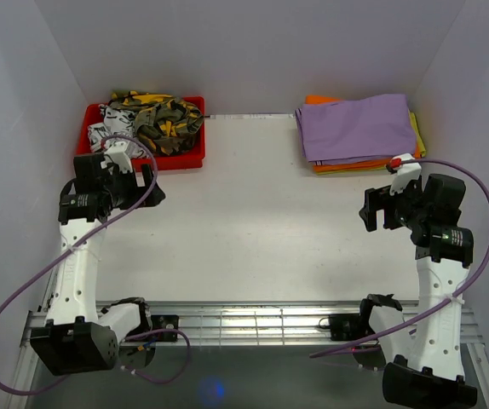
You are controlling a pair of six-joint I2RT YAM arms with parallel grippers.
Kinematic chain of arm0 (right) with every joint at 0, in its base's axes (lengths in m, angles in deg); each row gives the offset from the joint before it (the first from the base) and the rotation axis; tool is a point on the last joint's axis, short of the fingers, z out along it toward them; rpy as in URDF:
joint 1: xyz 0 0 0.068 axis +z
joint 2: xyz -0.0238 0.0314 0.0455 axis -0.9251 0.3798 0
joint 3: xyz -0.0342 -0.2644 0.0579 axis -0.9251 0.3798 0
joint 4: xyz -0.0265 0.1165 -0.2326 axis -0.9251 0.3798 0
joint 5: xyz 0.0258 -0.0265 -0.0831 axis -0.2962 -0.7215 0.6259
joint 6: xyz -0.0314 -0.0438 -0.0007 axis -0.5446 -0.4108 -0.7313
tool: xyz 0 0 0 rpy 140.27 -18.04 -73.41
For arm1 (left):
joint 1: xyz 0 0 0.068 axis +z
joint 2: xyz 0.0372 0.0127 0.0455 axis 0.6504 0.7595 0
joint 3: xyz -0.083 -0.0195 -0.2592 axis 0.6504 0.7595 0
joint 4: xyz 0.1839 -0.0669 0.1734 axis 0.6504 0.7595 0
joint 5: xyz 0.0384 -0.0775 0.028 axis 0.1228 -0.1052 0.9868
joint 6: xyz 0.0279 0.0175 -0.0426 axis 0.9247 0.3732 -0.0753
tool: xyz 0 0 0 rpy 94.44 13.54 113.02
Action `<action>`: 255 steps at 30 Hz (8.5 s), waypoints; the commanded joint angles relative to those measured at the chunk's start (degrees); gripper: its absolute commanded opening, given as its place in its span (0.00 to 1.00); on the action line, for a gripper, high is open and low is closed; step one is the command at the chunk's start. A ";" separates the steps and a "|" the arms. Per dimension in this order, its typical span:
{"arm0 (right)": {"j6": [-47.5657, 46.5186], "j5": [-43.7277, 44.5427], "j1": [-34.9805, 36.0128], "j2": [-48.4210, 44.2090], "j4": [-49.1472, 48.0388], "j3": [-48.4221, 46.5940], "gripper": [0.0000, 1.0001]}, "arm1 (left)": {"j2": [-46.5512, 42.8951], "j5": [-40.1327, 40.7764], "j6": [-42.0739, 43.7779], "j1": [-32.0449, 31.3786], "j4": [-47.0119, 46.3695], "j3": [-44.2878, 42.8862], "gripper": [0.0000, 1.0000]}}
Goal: Fold and stack the trousers
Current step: Grab the trousers from the pile, then move the trousers to the center of the board, then flatten the trousers out
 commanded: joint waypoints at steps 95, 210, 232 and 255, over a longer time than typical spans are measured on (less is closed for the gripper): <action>0.47 -9.13 -0.40 4.93 0.54 -9.41 0.90 | 19.30 -45.60 -34.80 -8.32 -53.52 -10.74 0.00; -40.13 -0.61 -0.57 19.52 6.25 10.11 0.08 | 36.87 -18.71 32.90 10.23 7.46 -24.00 0.98; -45.49 4.14 -3.73 18.74 3.88 8.87 0.08 | 35.30 -5.04 21.83 5.19 -3.65 -17.48 0.14; -88.28 8.54 -31.16 11.52 22.14 10.63 0.08 | 10.50 -11.13 17.68 26.03 -1.01 -15.20 0.00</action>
